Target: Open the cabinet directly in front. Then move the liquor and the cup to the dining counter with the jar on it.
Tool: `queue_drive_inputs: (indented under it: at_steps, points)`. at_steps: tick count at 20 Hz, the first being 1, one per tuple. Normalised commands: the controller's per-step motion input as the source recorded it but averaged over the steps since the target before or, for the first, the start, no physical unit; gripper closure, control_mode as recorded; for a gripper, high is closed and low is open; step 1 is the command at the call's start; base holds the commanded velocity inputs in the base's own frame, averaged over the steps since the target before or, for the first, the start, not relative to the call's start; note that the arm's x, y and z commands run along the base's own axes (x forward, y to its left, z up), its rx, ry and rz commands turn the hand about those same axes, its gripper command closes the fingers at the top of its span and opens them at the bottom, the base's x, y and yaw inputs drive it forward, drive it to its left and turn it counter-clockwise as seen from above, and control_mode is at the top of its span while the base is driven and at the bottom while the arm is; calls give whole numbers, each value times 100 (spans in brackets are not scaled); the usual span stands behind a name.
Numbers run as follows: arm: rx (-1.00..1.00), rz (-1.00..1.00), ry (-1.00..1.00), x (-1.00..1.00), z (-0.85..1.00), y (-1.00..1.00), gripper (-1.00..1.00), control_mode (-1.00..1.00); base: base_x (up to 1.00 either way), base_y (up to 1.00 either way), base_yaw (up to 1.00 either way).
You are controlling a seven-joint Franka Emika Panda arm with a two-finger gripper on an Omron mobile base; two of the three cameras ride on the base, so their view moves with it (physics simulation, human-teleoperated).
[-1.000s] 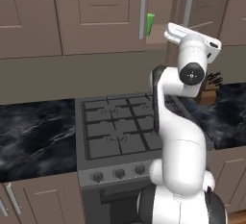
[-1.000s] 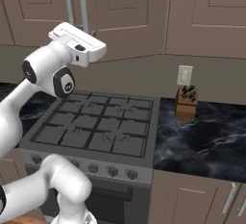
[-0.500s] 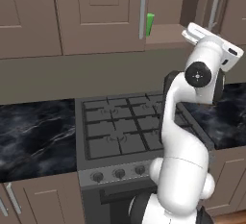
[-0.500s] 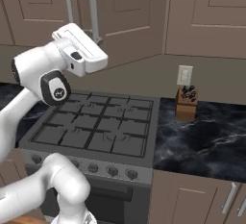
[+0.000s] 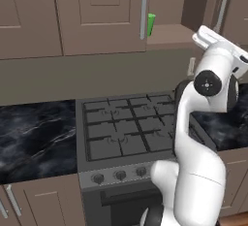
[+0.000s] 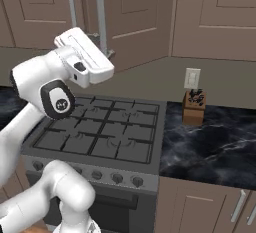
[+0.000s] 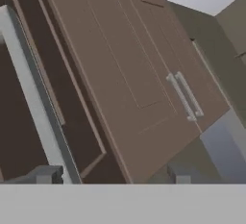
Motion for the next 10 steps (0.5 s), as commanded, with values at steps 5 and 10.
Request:
queue_drive_inputs:
  at_steps: [5,10]
  points:
    - [-7,0,-9,-88,0,63,-100,-100,0,0,0]
    - [-19,0,0,-46,0,100,-100,-100,0,0,0]
